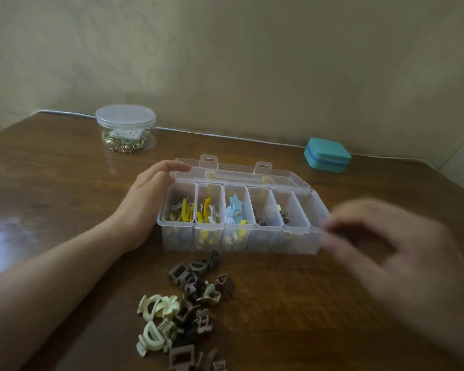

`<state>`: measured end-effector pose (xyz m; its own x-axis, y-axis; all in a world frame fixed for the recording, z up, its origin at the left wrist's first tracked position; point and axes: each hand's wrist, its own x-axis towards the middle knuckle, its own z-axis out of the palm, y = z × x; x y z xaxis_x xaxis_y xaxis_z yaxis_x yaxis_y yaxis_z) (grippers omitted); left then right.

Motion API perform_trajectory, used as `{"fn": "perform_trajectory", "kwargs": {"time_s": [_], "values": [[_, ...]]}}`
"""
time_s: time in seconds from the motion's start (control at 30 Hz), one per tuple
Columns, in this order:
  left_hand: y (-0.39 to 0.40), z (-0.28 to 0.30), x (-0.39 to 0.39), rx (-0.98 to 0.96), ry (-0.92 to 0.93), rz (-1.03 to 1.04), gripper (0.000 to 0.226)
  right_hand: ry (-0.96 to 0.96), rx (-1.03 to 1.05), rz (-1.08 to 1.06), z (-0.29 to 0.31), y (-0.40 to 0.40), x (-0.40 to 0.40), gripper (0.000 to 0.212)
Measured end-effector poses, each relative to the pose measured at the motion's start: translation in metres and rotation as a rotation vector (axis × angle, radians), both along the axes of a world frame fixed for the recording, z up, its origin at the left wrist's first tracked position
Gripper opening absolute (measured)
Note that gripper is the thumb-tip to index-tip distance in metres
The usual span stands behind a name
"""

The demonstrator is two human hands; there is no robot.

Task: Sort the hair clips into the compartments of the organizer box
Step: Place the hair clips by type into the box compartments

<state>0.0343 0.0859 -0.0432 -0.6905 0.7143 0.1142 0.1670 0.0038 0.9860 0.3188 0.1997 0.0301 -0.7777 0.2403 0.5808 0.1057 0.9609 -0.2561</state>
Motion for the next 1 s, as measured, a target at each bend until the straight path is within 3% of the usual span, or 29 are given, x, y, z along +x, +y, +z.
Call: {"fn": "perform_trajectory", "kwargs": {"time_s": [0.17,0.27,0.33,0.43,0.5,0.57,0.73,0.83,0.93,1.0], "values": [[0.0,-0.001,-0.002,-0.004,0.021,-0.005,0.04,-0.021,-0.105,-0.007,-0.001,0.022,-0.076,0.011],[0.0,-0.001,-0.002,-0.021,0.049,0.005,0.041,-0.015,0.024,-0.024,-0.01,0.018,-0.078,0.017],[0.001,-0.003,-0.003,-0.004,0.052,0.007,0.042,0.007,0.057,0.073,-0.009,0.004,-0.066,0.016],[0.004,-0.005,-0.005,0.01,0.07,0.016,0.044,-0.19,0.014,0.333,-0.021,-0.024,-0.06,0.025],[0.006,-0.006,-0.007,0.009,0.073,0.022,0.044,-0.362,0.039,0.337,-0.036,-0.032,-0.063,0.037],[0.007,-0.009,-0.009,0.025,0.056,0.017,0.042,-0.405,0.019,0.276,-0.047,-0.03,-0.067,0.032],[0.007,-0.011,-0.01,0.025,0.031,0.018,0.041,-0.36,-0.088,0.237,-0.046,-0.016,-0.065,0.013],[0.007,-0.011,-0.009,0.031,0.031,0.017,0.039,-0.131,-0.106,0.149,-0.016,-0.006,-0.051,0.012],[0.006,-0.01,-0.009,0.018,0.029,0.016,0.039,0.096,-0.123,-0.068,0.004,0.017,-0.038,0.013],[0.006,-0.008,-0.007,0.006,0.043,0.01,0.04,0.061,-0.087,-0.269,0.003,0.036,-0.035,0.012]]}}
